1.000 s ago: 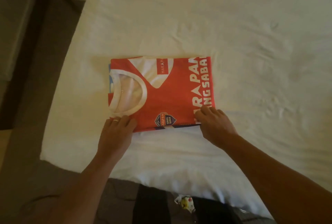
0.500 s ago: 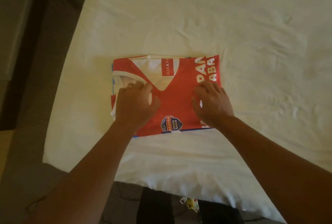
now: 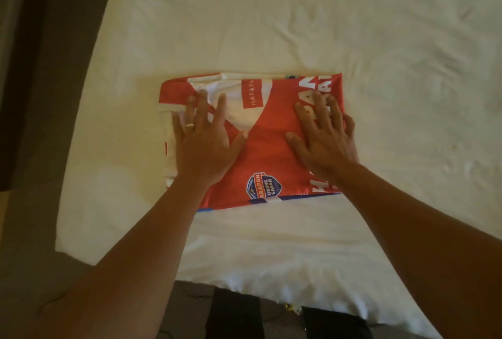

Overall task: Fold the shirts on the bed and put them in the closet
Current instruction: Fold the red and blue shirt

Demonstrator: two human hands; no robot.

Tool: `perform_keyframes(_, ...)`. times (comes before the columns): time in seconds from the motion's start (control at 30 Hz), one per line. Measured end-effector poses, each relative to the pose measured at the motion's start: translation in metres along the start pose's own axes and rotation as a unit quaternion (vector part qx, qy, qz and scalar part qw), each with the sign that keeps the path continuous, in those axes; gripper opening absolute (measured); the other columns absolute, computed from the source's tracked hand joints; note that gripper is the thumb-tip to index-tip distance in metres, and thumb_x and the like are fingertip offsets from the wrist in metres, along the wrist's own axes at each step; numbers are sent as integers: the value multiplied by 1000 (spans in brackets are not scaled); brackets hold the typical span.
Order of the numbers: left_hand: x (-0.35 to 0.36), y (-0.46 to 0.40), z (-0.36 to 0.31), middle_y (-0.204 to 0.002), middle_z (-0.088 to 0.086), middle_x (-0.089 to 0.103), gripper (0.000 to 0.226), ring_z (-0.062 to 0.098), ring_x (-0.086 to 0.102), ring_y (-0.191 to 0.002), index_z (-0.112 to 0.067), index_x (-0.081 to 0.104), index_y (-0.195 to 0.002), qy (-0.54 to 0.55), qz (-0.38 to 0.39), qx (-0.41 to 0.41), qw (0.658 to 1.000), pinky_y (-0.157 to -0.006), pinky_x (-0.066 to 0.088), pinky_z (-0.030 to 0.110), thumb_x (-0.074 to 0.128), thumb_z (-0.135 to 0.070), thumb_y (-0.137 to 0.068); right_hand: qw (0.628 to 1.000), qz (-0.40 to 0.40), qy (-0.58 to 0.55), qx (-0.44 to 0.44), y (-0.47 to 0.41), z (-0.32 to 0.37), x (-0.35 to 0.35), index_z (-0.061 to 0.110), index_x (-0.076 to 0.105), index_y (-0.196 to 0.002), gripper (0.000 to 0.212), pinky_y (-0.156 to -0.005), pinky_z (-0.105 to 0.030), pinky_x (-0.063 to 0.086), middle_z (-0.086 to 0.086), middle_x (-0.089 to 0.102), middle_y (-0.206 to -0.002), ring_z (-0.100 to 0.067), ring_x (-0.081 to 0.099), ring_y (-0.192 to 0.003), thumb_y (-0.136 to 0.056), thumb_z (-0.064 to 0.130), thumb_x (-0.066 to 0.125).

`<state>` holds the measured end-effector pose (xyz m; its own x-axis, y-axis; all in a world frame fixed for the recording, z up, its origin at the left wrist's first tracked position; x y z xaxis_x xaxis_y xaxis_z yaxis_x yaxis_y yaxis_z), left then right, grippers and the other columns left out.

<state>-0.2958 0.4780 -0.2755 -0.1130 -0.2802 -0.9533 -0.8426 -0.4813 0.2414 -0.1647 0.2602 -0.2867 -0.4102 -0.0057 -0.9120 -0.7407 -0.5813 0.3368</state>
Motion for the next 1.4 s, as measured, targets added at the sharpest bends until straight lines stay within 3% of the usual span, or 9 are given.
perform_keyframes(0.1,-18,12,10,-163,15,27,75,39,25,-148,-24,27,-158,53,-93,-155,982,-117,21,55,45,-63,-96,990,-50,-78,103,3,1,-16,26,35,-150,61,-112,-52,26,-3,21,-163,-31,23,-145,-100,60,37)
perform_keyframes(0.23,-29,20,28,-148,22,38,76,44,38,-135,-11,38,-149,212,-45,-435,874,-107,37,54,63,-53,-92,942,-48,-172,284,7,-1,-32,18,40,-143,53,-101,-48,41,-9,44,-142,-31,44,-127,-100,47,48)
perform_keyframes(0.43,-46,4,33,-86,2,61,32,28,60,-89,-9,61,-92,495,-3,-482,723,-85,48,37,80,-34,-84,839,-15,-391,378,-2,1,-42,20,54,-130,45,-90,-45,58,0,68,-121,-25,69,-99,-96,48,59)
perform_keyframes(0.5,-46,-1,37,-91,4,63,39,27,60,-89,-8,65,-101,523,63,-476,704,-89,51,41,83,-37,-81,813,6,-434,389,-2,-2,-45,19,62,-119,32,-89,-47,59,-1,73,-110,-25,72,-90,-96,41,62)
perform_keyframes(0.7,-51,3,39,-143,5,56,94,33,54,-125,-18,48,-149,526,164,-412,726,-98,45,45,85,-46,-66,860,52,-391,325,8,11,-65,19,57,-129,32,-90,-49,58,-3,71,-115,-26,71,-93,-101,35,56)
perform_keyframes(0.8,-70,18,29,-147,5,52,75,31,51,-130,-16,42,-152,503,137,-380,764,-105,44,45,76,-34,-89,896,50,-340,283,17,24,-82,17,53,-131,35,-83,-39,55,-3,68,-118,-24,68,-95,-103,36,51)
perform_keyframes(1.0,-137,67,3,-153,11,47,64,33,47,-136,-12,40,-153,443,20,-355,823,-109,42,40,67,-26,-97,939,35,-300,165,45,49,-143,14,53,-127,29,-76,-33,51,-4,67,-116,-21,64,-88,-102,29,51)
perform_keyframes(1.13,-192,116,-20,-157,9,43,61,32,44,-140,-16,37,-155,439,-39,-365,820,-113,41,42,63,-28,-100,956,27,-278,83,74,65,-192,16,52,-127,26,-73,-30,53,-3,68,-119,-19,64,-86,-104,27,48)
perform_keyframes(1.4,-278,227,-37,-160,5,38,63,31,39,-144,-21,31,-158,473,-121,-400,775,-113,37,44,59,-27,-102,970,53,-219,-94,142,131,-274,17,44,-144,40,-92,-38,53,-5,63,-134,-29,65,-112,-105,24,45)
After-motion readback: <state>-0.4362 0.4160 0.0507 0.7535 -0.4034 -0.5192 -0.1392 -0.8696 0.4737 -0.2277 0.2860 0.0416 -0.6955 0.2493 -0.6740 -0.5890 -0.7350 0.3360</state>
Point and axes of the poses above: each hand's wrist, its own y-axis away from the middle knuckle, its own x-axis out of the palm, z = x × y, the point moved 1 cm from there along -y, towards the middle knuckle
